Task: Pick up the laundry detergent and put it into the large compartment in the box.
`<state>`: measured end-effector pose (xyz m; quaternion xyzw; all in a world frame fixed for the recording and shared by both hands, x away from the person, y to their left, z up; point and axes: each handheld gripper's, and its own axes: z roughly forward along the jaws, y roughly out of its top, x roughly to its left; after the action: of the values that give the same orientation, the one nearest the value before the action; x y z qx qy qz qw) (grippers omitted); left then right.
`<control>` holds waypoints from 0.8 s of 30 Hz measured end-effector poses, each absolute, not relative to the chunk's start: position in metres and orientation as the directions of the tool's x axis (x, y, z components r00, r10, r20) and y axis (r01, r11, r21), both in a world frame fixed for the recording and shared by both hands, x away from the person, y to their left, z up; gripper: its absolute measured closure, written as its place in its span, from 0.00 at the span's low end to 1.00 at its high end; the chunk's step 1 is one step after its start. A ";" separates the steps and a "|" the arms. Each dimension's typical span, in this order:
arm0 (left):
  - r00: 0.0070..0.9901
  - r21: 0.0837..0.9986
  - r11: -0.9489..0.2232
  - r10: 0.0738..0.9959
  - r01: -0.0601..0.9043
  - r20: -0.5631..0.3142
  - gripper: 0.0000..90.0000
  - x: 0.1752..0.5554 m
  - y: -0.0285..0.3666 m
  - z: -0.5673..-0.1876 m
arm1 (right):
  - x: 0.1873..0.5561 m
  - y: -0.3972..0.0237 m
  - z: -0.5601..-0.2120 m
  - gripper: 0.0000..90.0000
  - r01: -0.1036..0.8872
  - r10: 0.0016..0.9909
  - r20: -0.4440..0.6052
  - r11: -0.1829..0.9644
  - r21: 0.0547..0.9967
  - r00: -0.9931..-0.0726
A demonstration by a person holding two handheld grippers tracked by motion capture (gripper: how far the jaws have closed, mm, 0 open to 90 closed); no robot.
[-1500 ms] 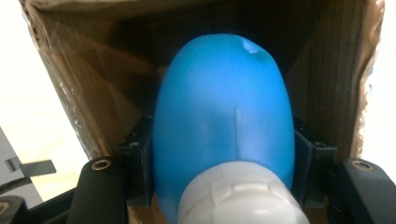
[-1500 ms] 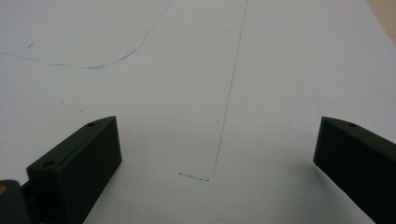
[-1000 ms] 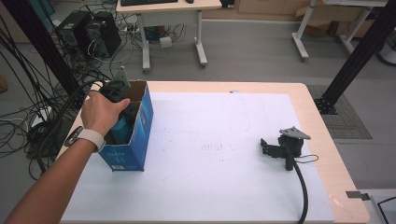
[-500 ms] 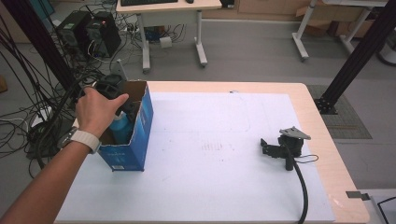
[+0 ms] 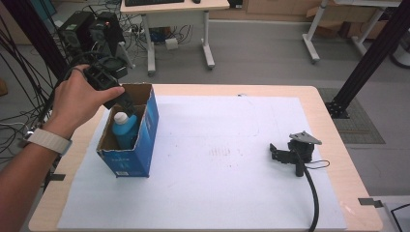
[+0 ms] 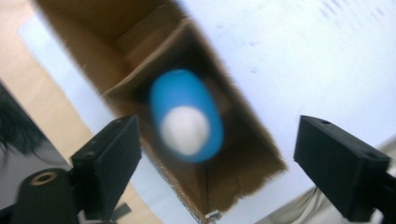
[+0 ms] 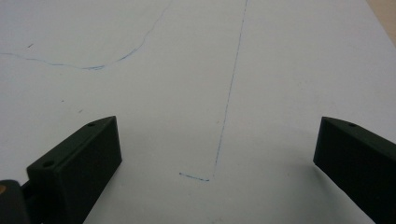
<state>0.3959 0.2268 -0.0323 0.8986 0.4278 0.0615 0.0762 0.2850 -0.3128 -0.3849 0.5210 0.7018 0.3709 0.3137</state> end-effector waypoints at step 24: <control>0.992 0.074 -0.993 0.103 0.097 0.076 0.12 0.364 0.082 -0.036 | 0.285 -0.313 -0.385 0.00 0.500 0.964 -0.053 0.181 0.847 -0.260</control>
<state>0.3637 0.0815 -0.0357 0.9973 0.0500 0.0400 0.0349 0.2850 -0.3128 -0.3848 0.5216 0.7017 0.3708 0.3132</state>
